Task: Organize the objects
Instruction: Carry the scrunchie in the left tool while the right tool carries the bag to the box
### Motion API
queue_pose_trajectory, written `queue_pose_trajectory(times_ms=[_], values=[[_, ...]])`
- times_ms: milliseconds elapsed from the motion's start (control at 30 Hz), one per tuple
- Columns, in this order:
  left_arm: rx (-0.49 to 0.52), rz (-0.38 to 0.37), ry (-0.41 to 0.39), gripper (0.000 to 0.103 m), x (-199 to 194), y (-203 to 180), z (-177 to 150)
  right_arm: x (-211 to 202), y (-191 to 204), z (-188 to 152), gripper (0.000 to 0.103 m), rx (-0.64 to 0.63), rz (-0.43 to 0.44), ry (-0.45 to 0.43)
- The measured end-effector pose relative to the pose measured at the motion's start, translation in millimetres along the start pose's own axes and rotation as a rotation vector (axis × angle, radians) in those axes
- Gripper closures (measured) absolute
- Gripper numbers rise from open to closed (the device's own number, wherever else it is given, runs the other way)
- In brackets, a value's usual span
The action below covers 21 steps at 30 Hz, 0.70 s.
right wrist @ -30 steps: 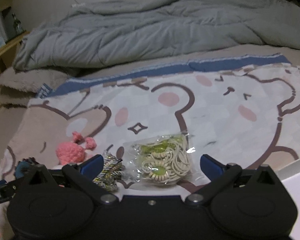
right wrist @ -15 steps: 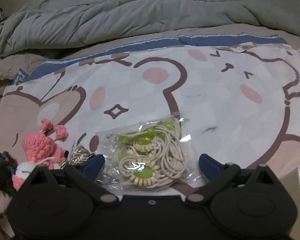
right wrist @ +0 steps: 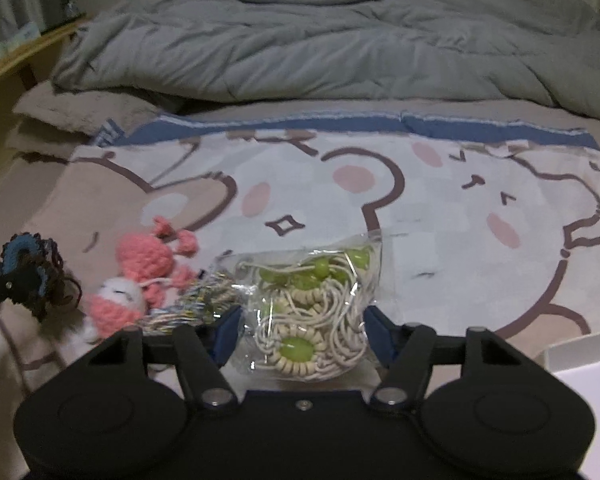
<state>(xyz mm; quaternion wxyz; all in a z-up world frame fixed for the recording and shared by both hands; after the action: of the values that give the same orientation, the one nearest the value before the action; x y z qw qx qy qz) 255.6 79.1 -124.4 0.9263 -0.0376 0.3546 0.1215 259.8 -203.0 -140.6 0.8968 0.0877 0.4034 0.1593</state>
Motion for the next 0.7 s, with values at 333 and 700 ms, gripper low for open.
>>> queue_pose_trajectory(times_ms=[333, 700], values=[[0.018, -0.038, -0.040, 0.063, -68, -9, 9, -67, 19, 3, 0.037, -0.021, 0.042, -0.076], [0.074, -0.076, -0.077, 0.063, -129, -36, 6, -130, 16, -2, 0.037, -0.004, 0.034, -0.134]])
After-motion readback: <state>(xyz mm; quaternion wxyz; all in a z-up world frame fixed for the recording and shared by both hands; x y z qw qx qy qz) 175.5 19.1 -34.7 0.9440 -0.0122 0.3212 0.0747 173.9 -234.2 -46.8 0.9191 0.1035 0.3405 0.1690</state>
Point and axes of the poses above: each gripper's, at about its wrist camera, not at the fingertips, and x roughly the way its jaws point, y to its left, z to its top, the point moved 3 cm from there along x, roughly the way its jaws point, and after that the axes turned 13 degrees about z, right-handed, at the moved point
